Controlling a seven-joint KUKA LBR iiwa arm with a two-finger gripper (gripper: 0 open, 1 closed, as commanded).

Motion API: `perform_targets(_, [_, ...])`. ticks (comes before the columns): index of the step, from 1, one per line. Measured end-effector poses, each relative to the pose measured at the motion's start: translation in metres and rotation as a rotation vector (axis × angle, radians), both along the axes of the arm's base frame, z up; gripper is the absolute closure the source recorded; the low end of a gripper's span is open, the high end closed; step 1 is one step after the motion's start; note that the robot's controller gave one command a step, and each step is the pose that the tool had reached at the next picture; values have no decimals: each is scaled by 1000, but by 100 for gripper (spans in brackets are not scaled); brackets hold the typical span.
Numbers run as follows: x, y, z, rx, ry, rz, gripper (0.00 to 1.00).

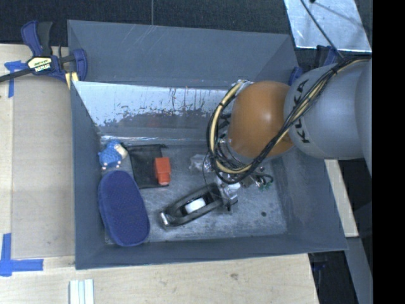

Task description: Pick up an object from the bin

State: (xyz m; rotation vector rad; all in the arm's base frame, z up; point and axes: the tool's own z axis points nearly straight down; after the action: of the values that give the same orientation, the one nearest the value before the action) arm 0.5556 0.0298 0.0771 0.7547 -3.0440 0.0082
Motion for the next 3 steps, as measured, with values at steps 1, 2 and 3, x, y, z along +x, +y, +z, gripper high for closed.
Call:
perform_targets(1, [-43, 8, -7, 6, -4, 213, 0])
perform_targets(2, [-41, 5, -5, 0, -4, 213, 100])
perform_targets(3, [-41, -11, 117, 5, -10, 161, 100])
